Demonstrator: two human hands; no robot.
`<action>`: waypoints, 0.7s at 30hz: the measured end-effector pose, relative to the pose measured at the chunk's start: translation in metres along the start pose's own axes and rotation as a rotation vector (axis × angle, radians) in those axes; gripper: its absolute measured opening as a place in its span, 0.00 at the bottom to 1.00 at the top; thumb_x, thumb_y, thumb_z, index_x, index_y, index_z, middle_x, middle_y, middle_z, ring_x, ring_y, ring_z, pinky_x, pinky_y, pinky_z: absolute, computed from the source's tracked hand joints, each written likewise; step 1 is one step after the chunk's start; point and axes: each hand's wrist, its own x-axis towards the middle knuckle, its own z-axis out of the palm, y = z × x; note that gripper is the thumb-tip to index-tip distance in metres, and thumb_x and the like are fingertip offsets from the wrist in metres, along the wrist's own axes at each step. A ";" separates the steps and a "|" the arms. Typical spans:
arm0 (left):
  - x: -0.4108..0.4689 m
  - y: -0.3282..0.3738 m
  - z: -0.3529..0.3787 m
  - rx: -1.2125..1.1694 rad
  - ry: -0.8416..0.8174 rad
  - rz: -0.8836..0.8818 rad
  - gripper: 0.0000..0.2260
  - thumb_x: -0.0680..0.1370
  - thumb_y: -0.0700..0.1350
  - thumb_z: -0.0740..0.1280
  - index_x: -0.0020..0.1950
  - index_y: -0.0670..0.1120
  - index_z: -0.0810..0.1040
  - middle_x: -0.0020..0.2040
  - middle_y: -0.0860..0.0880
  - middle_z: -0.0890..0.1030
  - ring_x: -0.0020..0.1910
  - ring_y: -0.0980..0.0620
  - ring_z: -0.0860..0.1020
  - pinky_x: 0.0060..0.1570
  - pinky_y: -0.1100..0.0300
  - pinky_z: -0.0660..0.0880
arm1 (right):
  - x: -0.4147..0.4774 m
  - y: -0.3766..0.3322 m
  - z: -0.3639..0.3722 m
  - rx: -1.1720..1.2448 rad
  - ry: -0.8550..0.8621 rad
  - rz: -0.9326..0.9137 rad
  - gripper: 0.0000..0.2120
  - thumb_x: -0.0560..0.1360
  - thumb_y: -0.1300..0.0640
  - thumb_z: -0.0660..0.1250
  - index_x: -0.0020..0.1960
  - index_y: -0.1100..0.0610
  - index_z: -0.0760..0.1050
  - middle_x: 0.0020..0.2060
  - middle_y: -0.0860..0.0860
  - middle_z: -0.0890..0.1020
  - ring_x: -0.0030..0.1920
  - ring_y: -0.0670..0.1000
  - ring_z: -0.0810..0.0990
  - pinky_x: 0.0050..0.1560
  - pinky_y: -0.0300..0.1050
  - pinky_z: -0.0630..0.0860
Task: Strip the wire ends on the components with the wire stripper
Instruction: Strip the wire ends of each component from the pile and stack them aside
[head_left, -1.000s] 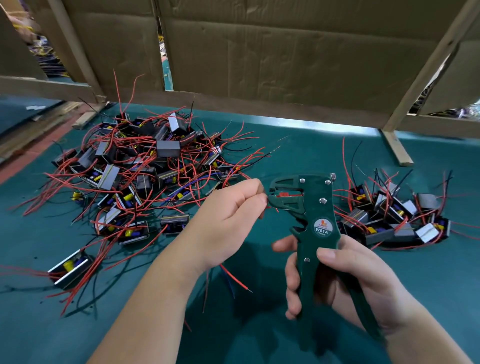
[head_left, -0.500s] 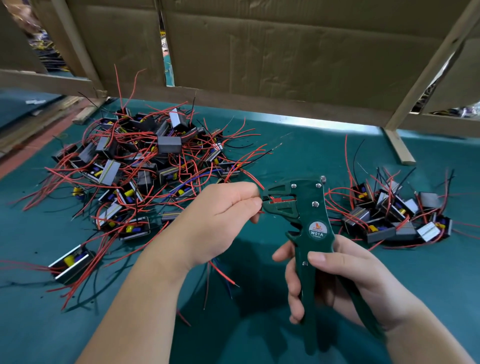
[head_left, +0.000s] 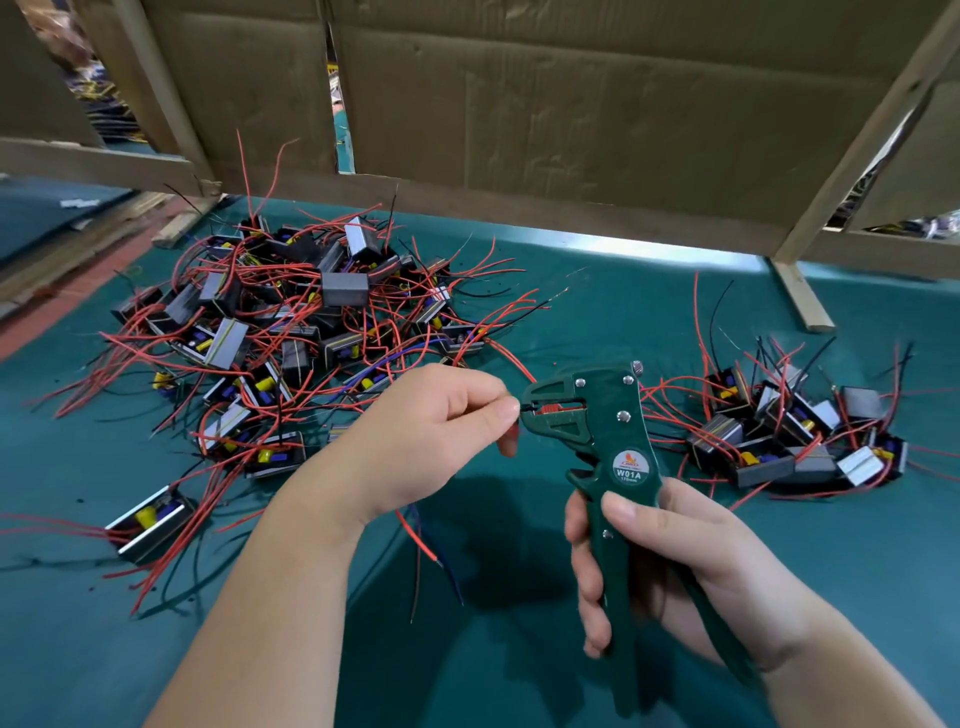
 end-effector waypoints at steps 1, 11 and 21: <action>0.001 -0.002 0.000 -0.020 0.026 -0.028 0.14 0.74 0.55 0.60 0.36 0.49 0.79 0.27 0.47 0.64 0.26 0.53 0.61 0.28 0.60 0.58 | 0.001 0.001 0.002 0.020 0.027 -0.007 0.21 0.65 0.45 0.78 0.46 0.61 0.78 0.33 0.63 0.76 0.29 0.59 0.77 0.35 0.55 0.76; 0.010 -0.009 0.011 0.018 0.233 0.029 0.08 0.78 0.42 0.67 0.39 0.50 0.80 0.31 0.56 0.80 0.27 0.61 0.70 0.30 0.70 0.67 | 0.008 -0.001 0.012 0.189 0.250 -0.051 0.22 0.64 0.42 0.75 0.40 0.60 0.75 0.29 0.58 0.72 0.23 0.55 0.71 0.26 0.47 0.73; 0.016 -0.011 0.020 -0.299 0.340 0.051 0.07 0.78 0.48 0.60 0.46 0.48 0.76 0.35 0.47 0.85 0.20 0.60 0.60 0.22 0.72 0.58 | 0.003 -0.006 -0.004 0.333 0.121 -0.192 0.27 0.56 0.50 0.80 0.49 0.63 0.80 0.38 0.63 0.77 0.37 0.63 0.79 0.40 0.60 0.79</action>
